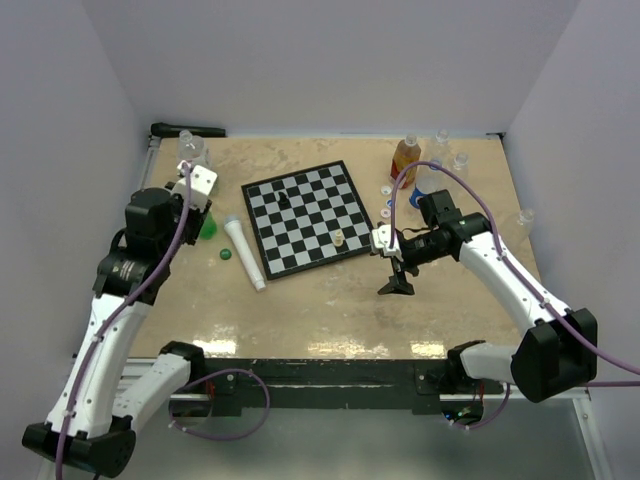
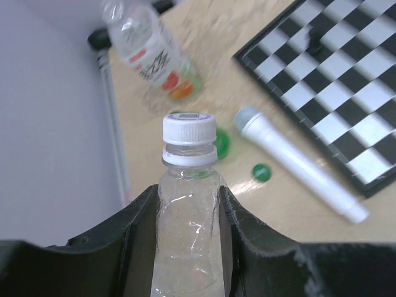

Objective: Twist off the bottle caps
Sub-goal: Pick up the plastic bottle at the center of the board.

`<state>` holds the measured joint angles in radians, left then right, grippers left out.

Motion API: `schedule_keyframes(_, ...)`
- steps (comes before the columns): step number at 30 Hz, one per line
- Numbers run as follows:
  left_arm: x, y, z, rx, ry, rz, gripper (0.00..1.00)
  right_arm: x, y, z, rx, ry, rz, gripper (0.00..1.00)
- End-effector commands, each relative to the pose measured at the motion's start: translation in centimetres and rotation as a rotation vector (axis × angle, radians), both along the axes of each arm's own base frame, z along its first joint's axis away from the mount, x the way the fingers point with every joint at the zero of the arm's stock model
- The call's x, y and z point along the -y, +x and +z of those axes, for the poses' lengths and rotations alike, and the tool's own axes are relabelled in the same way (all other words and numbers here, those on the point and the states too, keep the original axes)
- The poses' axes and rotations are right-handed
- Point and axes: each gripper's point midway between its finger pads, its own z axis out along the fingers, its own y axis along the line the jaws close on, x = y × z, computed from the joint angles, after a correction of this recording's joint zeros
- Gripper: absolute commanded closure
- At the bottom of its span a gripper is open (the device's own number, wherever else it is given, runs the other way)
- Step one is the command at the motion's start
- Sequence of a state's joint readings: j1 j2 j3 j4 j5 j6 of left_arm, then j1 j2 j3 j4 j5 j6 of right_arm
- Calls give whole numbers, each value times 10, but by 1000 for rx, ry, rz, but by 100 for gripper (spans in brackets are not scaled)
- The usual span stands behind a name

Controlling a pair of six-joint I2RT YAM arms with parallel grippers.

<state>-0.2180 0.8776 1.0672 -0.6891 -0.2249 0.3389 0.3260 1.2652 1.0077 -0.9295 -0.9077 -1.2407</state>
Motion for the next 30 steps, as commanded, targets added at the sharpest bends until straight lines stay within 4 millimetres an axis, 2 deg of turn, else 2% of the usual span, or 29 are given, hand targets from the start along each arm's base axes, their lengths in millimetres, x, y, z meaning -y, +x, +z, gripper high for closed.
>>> schedule_keyframes(1, 65, -13, 71, 204, -307, -272, 93, -2, 0, 11, 13, 36, 8, 2)
schedule_keyframes(4, 100, -25, 98, 263, -483, -427, 94, -5, -5, 21, 18, 67, 19, 2)
schedule_keyframes(7, 130, -33, 107, 259, -646, -549, 96, -3, -6, 30, 24, 63, 6, 2)
schedule_keyframes(11, 167, -46, 111, 269, -763, -698, 96, 0, -8, 45, 10, 44, 3, 2)
schedule_keyframes(14, 199, -56, 111, 287, -810, -786, 97, -3, -14, 63, -17, 66, 14, 2)
schedule_keyframes(15, 208, -58, 105, 260, -829, -799, 97, -4, -15, 69, -26, 78, 14, 2)
schedule_keyframes(16, 218, -58, 112, 285, -848, -830, 97, -6, -17, 74, -36, 91, 18, 2)
schedule_keyframes(20, 254, -55, 101, 273, -879, -867, 98, -12, -20, 89, -74, 137, 19, 2)
schedule_keyframes(25, 280, -45, 105, 309, -956, -862, 98, -14, -19, 99, -137, 175, -43, 2)
schedule_keyframes(30, 289, -32, 101, 328, -1019, -791, 99, -15, -18, 111, -151, 242, -92, 2)
